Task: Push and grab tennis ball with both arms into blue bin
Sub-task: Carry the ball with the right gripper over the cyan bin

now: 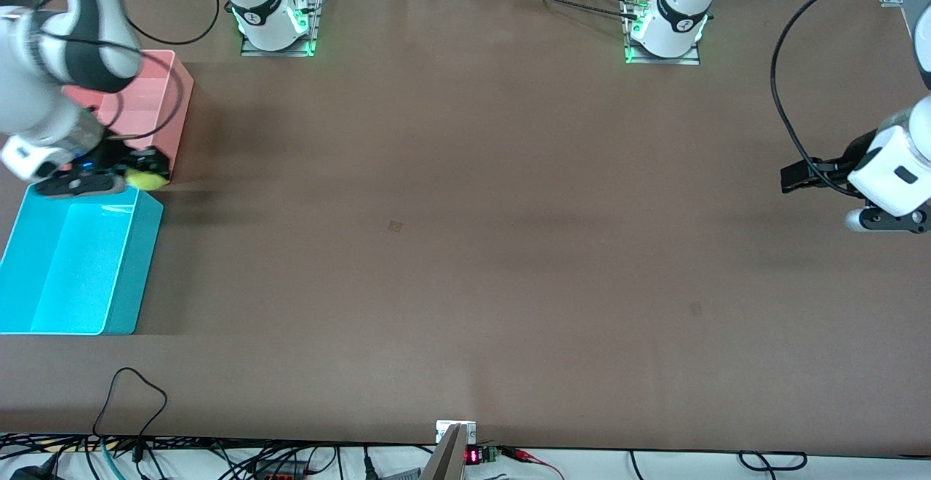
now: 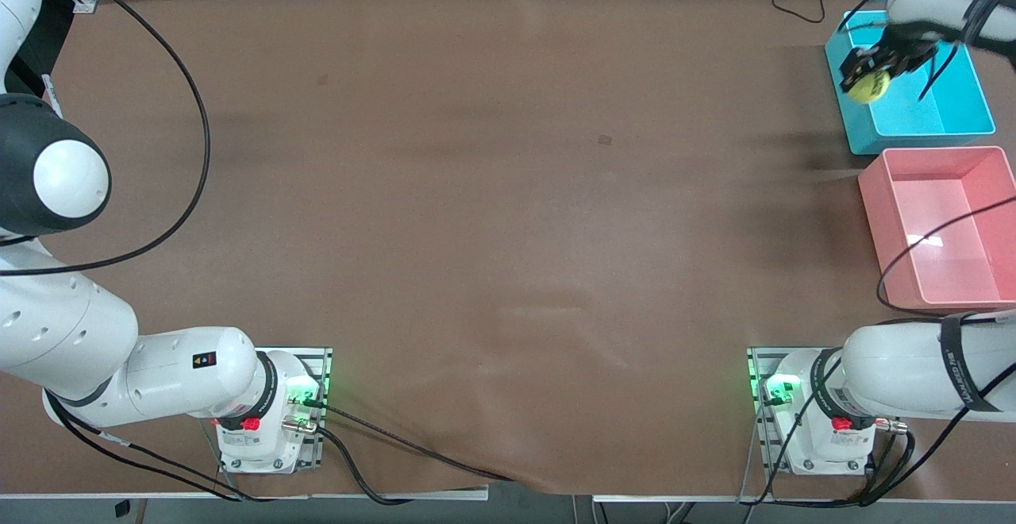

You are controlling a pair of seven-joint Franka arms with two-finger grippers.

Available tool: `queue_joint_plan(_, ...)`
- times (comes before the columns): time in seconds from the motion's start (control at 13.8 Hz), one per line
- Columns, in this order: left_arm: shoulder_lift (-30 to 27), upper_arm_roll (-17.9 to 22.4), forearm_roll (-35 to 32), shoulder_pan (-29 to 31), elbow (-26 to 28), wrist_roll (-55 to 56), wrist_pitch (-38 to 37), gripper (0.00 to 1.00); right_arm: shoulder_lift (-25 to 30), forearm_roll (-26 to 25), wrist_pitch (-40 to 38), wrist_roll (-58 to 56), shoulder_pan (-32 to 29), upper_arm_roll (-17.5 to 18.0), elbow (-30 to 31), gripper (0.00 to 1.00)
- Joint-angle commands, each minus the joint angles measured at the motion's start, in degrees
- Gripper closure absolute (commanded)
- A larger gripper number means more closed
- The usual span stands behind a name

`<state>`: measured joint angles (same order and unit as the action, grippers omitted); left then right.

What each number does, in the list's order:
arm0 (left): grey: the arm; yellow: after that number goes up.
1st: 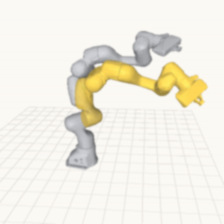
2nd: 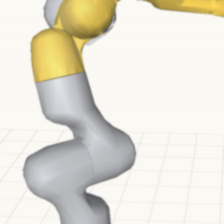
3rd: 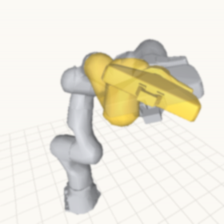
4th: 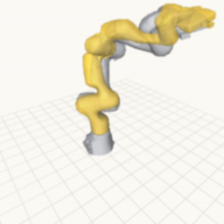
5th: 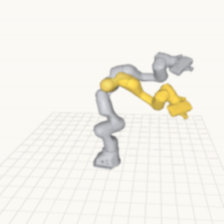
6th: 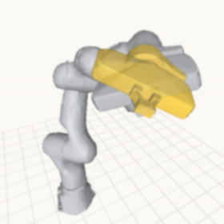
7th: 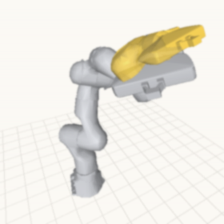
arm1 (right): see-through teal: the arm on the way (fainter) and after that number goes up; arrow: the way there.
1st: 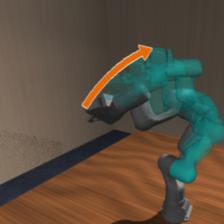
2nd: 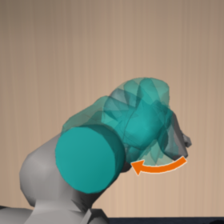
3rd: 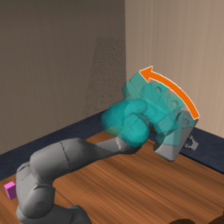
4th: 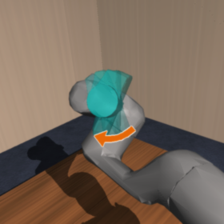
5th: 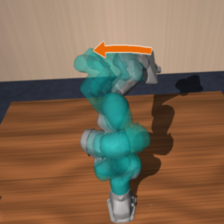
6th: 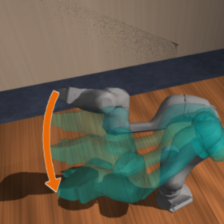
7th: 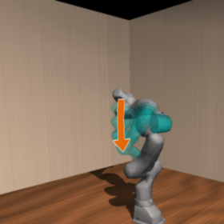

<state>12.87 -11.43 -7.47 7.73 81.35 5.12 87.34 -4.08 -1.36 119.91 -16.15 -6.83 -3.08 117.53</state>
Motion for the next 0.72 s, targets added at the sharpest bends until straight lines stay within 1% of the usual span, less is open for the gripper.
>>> queue_joint_plan(0.0, -10.03, 8.51, 1.4, -6.92, 11.68, 0.69, 7.11, 0.0, -9.09, -0.22, -6.44, -4.32, -0.29, -2.71, -14.23, 0.92)
queue_joint_plan(0.07, -13.89, 10.01, 2.28, -7.81, 15.81, 0.69, 10.19, 0.0, -10.41, -0.31, -6.45, -5.46, -0.38, -3.68, -15.73, 0.92)
queue_joint_plan(0.14, -16.97, 10.28, 3.94, -8.43, 18.98, 0.68, 11.18, 0.0, -12.08, -0.39, -6.1, -6.26, -0.38, -4.91, -16.88, 0.92)
queue_joint_plan(0.22, -18.83, 10.46, 4.91, -8.52, 20.58, 0.6, 10.84, 0.0, -14.27, -0.48, -5.83, -7.14, -0.81, -5.96, -18.98, 0.92)
queue_joint_plan(0.36, -19.12, 10.37, 5.1, -8.61, 19.47, -2.63, 7.34, 0.0, -20.15, -0.39, -5.74, -10.12, -3.7, -6.59, -24.25, 0.91)
queue_joint_plan(0.51, -18.94, 10.64, 7.98, -8.78, 17.97, -4.76, 5.93, 0.0, -23.77, -0.48, -2.25, -10.75, -5.99, -6.59, -24.54, 0.91)
queue_joint_plan(0.58, -18.68, 12.12, 8.35, -9.13, 17.27, -4.94, 5.31, 0.0, -25.44, -0.57, -0.31, -10.92, -6.96, -6.59, -24.54, 0.9)
queue_joint_plan(0.65, -17.8, 12.31, 8.26, -9.31, 17.26, -4.77, 5.13, 0.0, -26.67, -0.57, 0.58, -11.27, -7.49, -6.59, -24.45, 0.9)
